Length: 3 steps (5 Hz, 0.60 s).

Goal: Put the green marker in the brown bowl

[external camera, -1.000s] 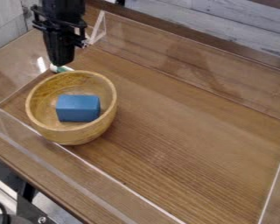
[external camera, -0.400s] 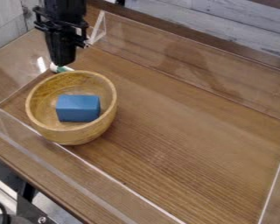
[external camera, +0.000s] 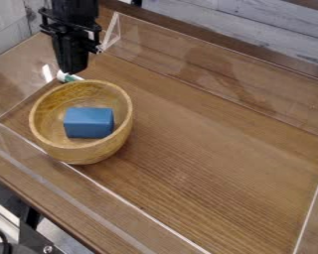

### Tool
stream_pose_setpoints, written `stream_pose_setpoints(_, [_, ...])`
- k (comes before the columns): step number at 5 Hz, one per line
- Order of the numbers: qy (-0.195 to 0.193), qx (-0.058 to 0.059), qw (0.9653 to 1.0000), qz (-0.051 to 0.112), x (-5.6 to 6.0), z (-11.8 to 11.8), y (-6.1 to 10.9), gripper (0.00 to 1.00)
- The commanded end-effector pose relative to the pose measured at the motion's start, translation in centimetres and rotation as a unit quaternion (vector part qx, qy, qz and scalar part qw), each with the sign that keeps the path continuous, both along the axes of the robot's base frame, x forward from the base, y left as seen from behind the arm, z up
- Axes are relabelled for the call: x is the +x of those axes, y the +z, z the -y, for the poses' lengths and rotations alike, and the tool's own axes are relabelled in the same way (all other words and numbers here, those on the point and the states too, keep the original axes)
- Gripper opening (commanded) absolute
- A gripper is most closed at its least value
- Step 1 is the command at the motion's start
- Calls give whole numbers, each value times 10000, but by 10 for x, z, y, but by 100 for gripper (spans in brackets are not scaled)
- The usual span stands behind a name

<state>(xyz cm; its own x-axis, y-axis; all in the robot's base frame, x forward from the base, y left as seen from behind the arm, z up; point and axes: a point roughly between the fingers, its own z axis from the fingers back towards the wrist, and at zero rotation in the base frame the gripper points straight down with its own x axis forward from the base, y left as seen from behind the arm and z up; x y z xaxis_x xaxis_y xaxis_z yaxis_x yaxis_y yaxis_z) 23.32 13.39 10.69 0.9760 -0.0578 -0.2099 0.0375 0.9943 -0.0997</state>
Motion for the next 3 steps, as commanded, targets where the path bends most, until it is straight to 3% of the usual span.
stream_pose_setpoints(1, [49,161,9995,261,7,-8,13,0])
stream_pose_setpoints(2, [37,159,9995,277,9,-9,14,0])
stream_pose_setpoints(3, [41,175,9996,235,9,-11,10,100])
